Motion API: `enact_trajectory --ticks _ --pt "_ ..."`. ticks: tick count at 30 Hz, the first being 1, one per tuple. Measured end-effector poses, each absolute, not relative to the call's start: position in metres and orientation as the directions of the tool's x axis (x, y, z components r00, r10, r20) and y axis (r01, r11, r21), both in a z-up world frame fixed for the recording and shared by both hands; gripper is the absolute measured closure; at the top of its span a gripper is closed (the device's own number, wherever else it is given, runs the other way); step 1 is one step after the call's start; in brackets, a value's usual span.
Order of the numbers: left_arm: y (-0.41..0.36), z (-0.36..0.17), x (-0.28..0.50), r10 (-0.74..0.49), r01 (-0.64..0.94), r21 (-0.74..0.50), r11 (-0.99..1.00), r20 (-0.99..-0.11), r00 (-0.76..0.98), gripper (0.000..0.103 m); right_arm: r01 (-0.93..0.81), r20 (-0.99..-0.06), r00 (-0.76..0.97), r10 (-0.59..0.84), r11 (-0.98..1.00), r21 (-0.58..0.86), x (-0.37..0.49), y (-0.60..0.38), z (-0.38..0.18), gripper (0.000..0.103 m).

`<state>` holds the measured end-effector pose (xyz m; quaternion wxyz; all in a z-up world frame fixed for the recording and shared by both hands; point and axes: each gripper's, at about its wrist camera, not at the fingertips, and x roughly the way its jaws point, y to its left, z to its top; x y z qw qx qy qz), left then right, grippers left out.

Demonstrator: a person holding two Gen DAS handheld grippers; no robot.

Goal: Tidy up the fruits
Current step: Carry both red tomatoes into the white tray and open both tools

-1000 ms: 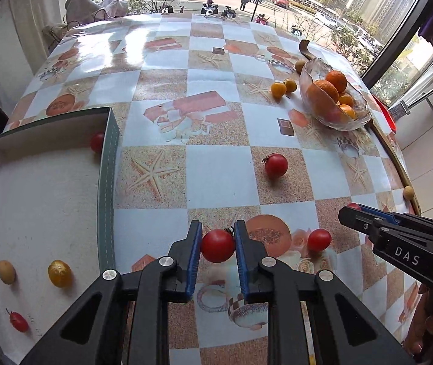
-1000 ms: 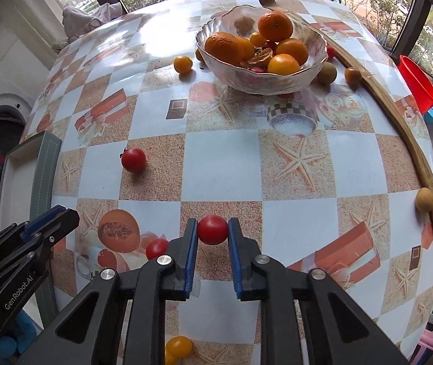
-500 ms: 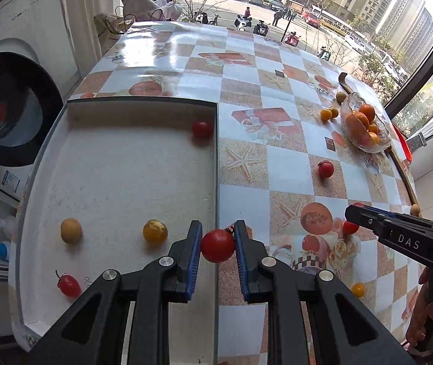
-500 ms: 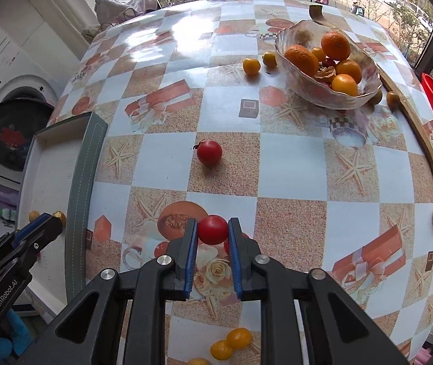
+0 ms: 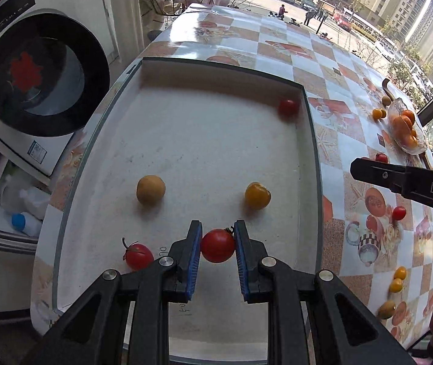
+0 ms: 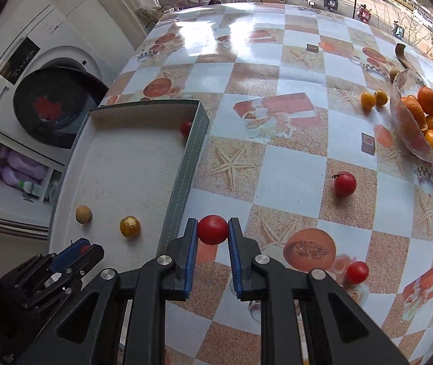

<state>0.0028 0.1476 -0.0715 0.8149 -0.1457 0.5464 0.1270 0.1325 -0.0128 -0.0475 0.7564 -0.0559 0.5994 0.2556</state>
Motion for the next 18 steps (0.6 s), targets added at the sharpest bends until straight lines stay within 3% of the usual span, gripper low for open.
enact_trajectory --ticks 18 --pt "0.164 -0.093 0.001 0.045 -0.381 -0.092 0.920 -0.941 0.336 0.080 -0.527 -0.943 0.108 0.316 0.822 0.216 0.140 0.060 -0.068 0.081"
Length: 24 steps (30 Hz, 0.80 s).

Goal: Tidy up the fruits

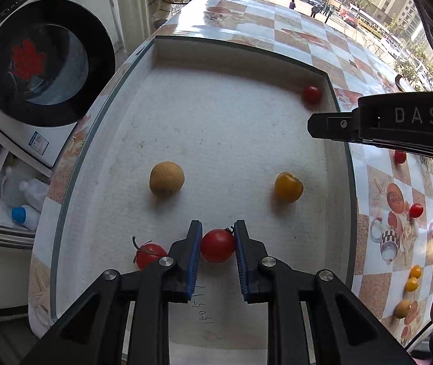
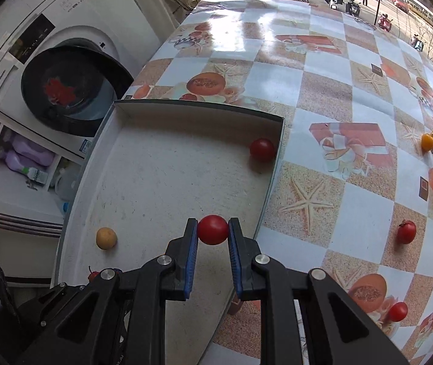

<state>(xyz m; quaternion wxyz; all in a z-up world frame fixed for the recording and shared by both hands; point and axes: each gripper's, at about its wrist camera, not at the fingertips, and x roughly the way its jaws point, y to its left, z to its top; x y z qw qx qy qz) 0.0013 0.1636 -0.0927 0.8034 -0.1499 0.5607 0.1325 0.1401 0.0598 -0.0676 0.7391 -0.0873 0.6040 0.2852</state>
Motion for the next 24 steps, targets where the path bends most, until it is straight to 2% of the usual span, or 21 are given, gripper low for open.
enact_trajectory --ticks 14,17,18,19,20,21,22,23,24 --pt "0.160 -0.094 0.004 0.065 -0.358 -0.059 0.932 -0.944 0.324 0.080 -0.567 -0.965 0.076 0.252 0.807 0.165 0.139 0.083 -0.095 0.081" --pt "0.157 -0.094 0.006 0.074 -0.355 -0.045 0.934 -0.946 0.315 0.079 -0.582 -0.964 0.064 0.258 0.794 0.175 0.138 0.085 -0.094 0.070" --pt "0.155 -0.094 0.007 0.076 -0.354 -0.042 0.934 -0.947 0.313 0.079 -0.583 -0.964 0.063 0.257 0.794 0.173 0.139 0.087 -0.094 0.058" --pt "0.154 -0.094 0.008 0.077 -0.353 -0.039 0.935 -0.948 0.310 0.079 -0.583 -0.962 0.067 0.263 0.793 0.176 0.138 0.087 -0.092 0.051" --pt "0.155 -0.095 0.007 0.075 -0.351 -0.040 0.936 -0.948 0.308 0.076 -0.582 -0.961 0.069 0.268 0.793 0.179 0.138 0.087 -0.091 0.048" --pt "0.155 -0.094 0.007 0.073 -0.350 -0.042 0.936 -0.949 0.308 0.054 -0.580 -0.959 0.069 0.274 0.793 0.185 0.138 0.086 -0.089 0.047" --pt "0.154 -0.093 0.007 0.084 -0.353 -0.034 0.935 -0.946 0.314 0.025 -0.578 -0.958 0.070 0.278 0.794 0.188 0.138 0.085 -0.087 0.045" --pt "0.154 -0.089 0.004 0.103 -0.357 -0.024 0.934 -0.937 0.333 0.020 -0.576 -0.956 0.071 0.285 0.794 0.194 0.138 0.084 -0.085 0.043" --pt "0.153 -0.085 0.002 0.118 -0.354 -0.015 0.935 -0.928 0.352 0.020 -0.574 -0.953 0.072 0.295 0.793 0.203 0.138 0.083 -0.082 0.041"
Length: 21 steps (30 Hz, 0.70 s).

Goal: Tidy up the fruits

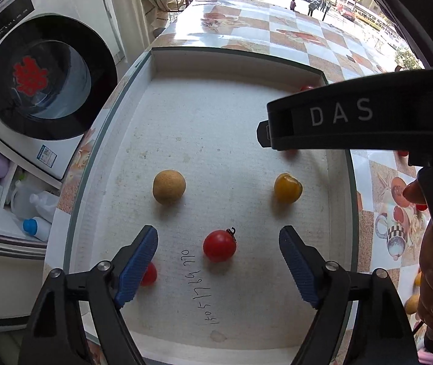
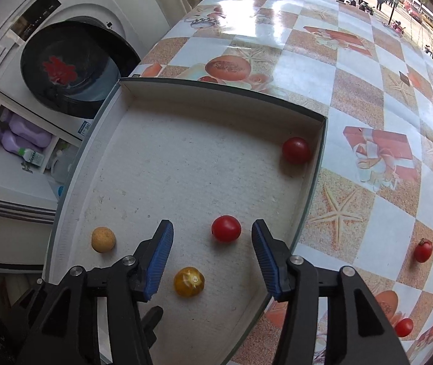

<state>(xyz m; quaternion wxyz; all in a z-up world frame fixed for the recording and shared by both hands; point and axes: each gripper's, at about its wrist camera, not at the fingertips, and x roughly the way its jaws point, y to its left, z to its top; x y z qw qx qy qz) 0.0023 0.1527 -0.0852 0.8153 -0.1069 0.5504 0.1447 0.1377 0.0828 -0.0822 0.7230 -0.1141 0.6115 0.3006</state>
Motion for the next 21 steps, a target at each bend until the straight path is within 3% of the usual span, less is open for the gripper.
enact_trajectory --ticks 3,8,21 --pt "0.150 -0.087 0.003 0.115 -0.338 -0.004 0.941 -0.936 0.331 0.020 -0.567 -0.947 0.095 0.308 0.798 0.203 0.135 0.077 -0.072 0.026" --pt "0.150 -0.092 0.002 0.106 -0.351 -0.006 0.936 -0.949 0.298 0.020 -0.534 -0.939 0.132 0.317 0.821 0.202 0.130 0.060 -0.057 0.019" --pt "0.138 -0.090 0.007 0.108 -0.337 0.010 0.941 -0.955 0.275 0.020 -0.338 -0.971 0.133 0.198 0.930 0.143 0.131 -0.031 -0.075 0.018"
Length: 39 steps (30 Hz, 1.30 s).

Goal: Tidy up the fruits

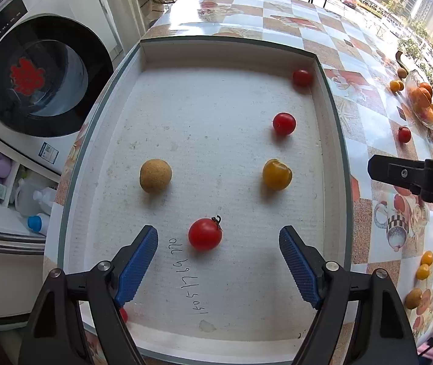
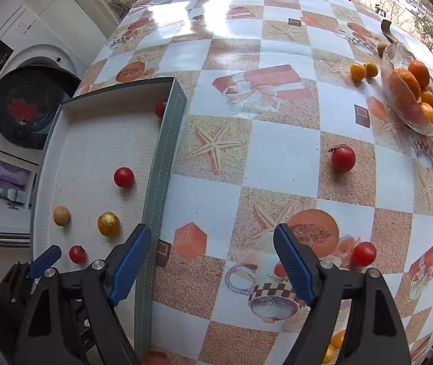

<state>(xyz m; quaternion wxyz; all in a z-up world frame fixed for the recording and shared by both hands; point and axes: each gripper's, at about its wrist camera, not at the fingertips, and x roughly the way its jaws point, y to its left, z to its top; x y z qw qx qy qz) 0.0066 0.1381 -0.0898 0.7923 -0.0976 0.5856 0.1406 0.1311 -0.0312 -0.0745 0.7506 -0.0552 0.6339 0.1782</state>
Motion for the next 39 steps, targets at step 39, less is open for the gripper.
enact_trajectory --ticks 39 --pt "0.047 -0.051 0.055 0.103 -0.154 0.051 0.987 -0.931 0.350 0.020 -0.066 -0.985 0.144 0.098 0.994 0.089 0.119 -0.204 -0.081 0.018"
